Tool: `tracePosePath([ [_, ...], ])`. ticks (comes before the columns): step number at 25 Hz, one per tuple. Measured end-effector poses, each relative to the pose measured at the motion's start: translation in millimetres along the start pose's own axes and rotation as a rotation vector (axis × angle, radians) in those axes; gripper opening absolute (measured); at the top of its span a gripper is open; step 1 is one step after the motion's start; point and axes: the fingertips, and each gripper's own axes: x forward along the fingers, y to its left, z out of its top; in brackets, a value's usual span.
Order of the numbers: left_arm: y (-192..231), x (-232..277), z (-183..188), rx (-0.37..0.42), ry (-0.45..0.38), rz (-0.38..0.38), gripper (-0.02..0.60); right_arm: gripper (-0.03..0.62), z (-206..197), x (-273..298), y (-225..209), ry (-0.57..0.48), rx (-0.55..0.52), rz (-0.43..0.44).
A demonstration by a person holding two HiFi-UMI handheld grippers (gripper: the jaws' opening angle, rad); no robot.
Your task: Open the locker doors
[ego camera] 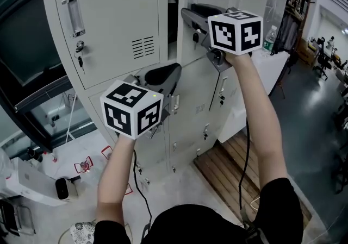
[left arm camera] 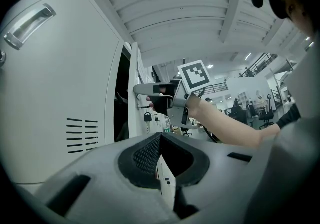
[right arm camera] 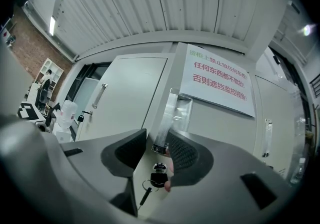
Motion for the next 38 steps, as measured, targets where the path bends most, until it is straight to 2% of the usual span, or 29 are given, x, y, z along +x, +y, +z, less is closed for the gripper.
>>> tracePosePath([
  [5, 3.4, 3.7, -2.2, 0.001, 0.002, 0.007, 0.018, 0.166, -0.1, 0.5, -4.6, 0.001, -0.001, -0.007],
  [17, 12.1, 12.4, -3.4, -0.005, -0.001, 0.021, 0.018, 0.162, 0.6, 1.1, -2.4, 0.001, -0.053, -0.045],
  [38, -10.5, 23.2, -4.1, -0.014, -0.013, -0.033, 0.018, 0.153, 5.8, -51.7, -6.6, -0.012, -0.053, -0.075],
])
